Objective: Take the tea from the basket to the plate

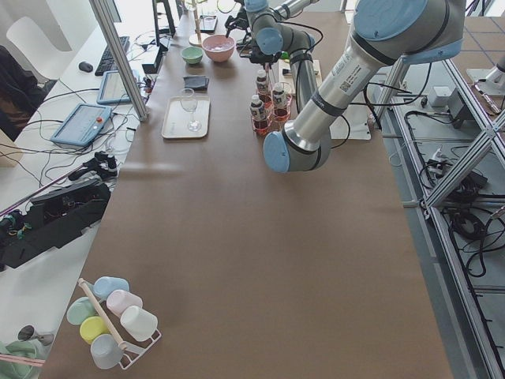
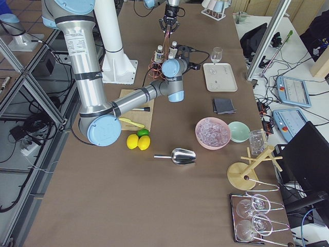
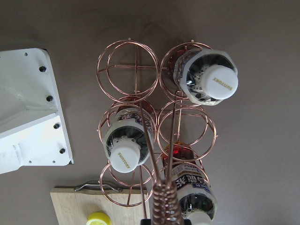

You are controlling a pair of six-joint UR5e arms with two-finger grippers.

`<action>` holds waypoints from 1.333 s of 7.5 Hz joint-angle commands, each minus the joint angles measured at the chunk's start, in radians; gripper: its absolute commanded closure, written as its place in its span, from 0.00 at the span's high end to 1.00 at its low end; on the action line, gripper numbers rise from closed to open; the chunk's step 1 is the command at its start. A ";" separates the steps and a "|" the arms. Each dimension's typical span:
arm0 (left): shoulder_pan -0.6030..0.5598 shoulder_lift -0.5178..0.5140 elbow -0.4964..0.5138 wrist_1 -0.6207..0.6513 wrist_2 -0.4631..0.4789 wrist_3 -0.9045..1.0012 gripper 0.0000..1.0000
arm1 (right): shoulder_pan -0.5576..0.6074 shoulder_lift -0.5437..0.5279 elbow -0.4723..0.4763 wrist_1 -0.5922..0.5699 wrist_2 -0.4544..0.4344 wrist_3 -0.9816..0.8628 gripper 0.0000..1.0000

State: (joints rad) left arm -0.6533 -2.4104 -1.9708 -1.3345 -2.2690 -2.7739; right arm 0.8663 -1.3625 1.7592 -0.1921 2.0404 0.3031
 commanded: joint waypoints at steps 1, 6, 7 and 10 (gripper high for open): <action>0.001 -0.003 0.001 0.000 -0.001 -0.001 0.00 | -0.059 0.037 0.040 0.000 -0.048 0.051 0.99; 0.001 -0.003 0.009 0.000 -0.001 0.002 0.00 | -0.205 0.057 0.057 0.052 -0.103 0.091 0.98; 0.001 -0.003 0.009 0.000 0.000 0.002 0.00 | -0.231 0.060 0.059 0.052 -0.101 0.094 0.98; 0.001 -0.001 0.007 0.000 -0.001 0.002 0.00 | -0.283 0.060 0.046 0.048 -0.118 0.091 0.98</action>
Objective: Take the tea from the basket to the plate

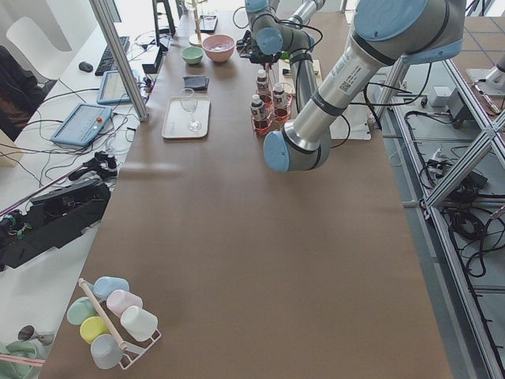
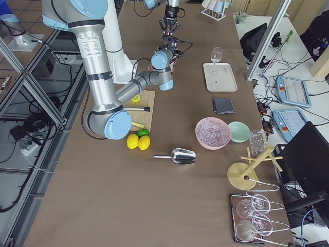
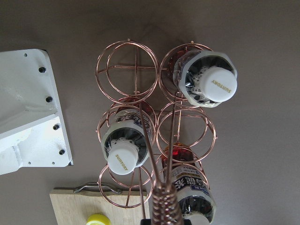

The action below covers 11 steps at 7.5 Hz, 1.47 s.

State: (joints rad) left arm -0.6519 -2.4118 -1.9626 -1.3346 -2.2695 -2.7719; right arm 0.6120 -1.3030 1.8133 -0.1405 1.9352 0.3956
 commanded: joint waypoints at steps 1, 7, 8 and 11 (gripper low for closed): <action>0.002 0.000 -0.001 0.000 -0.001 0.000 0.00 | -0.046 0.001 -0.017 -0.007 -0.040 -0.004 0.98; 0.002 0.005 -0.002 0.000 0.001 0.002 0.00 | -0.116 0.037 -0.091 -0.011 -0.128 -0.012 0.95; 0.002 0.007 -0.007 0.000 0.001 0.003 0.00 | -0.116 0.037 -0.098 -0.010 -0.128 -0.030 0.95; 0.002 0.016 -0.010 0.000 0.002 0.005 0.00 | -0.116 0.034 -0.097 -0.010 -0.128 -0.029 0.79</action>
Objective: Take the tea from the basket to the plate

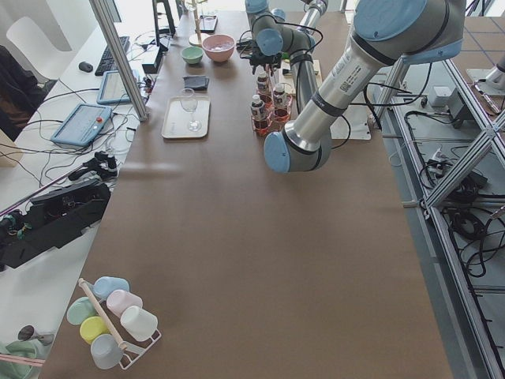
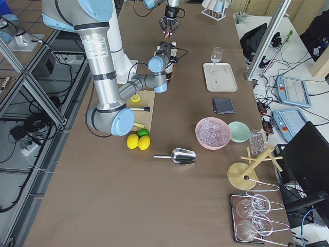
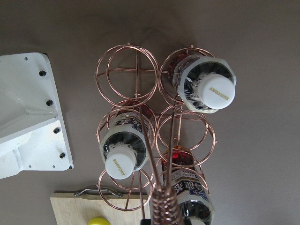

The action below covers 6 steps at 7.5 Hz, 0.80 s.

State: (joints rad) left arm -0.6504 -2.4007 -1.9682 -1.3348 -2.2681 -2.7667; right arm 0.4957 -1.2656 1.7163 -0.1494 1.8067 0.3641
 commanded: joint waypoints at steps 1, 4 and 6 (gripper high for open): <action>0.000 0.005 -0.001 0.000 0.001 -0.001 0.00 | 0.001 -0.008 0.002 0.001 0.003 0.003 0.62; 0.000 0.000 0.002 0.000 0.002 -0.002 0.00 | 0.009 -0.023 0.003 -0.002 0.014 0.012 0.07; 0.000 0.001 -0.018 0.002 0.001 -0.007 0.00 | 0.027 -0.024 0.014 -0.033 0.075 0.015 0.00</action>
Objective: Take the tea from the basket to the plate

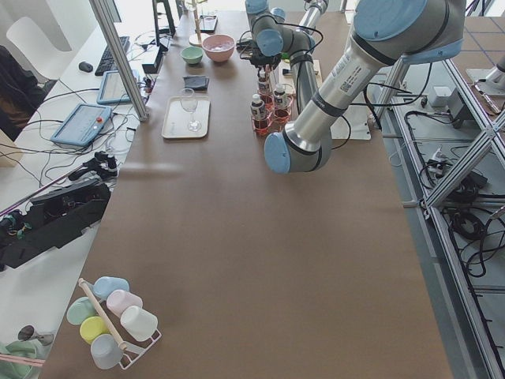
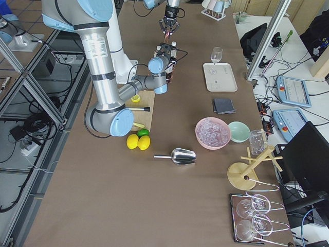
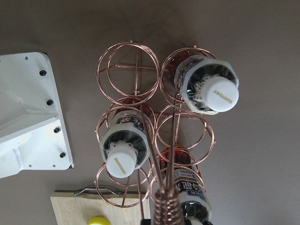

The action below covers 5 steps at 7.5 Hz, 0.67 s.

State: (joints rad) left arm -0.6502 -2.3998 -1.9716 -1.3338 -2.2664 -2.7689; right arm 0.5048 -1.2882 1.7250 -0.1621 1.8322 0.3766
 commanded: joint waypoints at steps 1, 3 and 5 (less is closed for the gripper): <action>0.000 0.002 -0.018 0.001 0.001 -0.005 0.00 | 0.055 -0.005 0.028 -0.054 0.102 0.002 0.00; -0.005 0.001 -0.021 0.004 -0.002 -0.008 0.00 | 0.130 0.000 0.089 -0.152 0.208 0.002 0.00; -0.005 0.002 -0.020 0.005 -0.002 -0.008 0.00 | 0.138 0.000 0.105 -0.157 0.210 0.005 0.00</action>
State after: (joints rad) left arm -0.6544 -2.3982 -1.9923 -1.3295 -2.2683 -2.7758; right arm 0.6283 -1.2891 1.8118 -0.3039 2.0257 0.3797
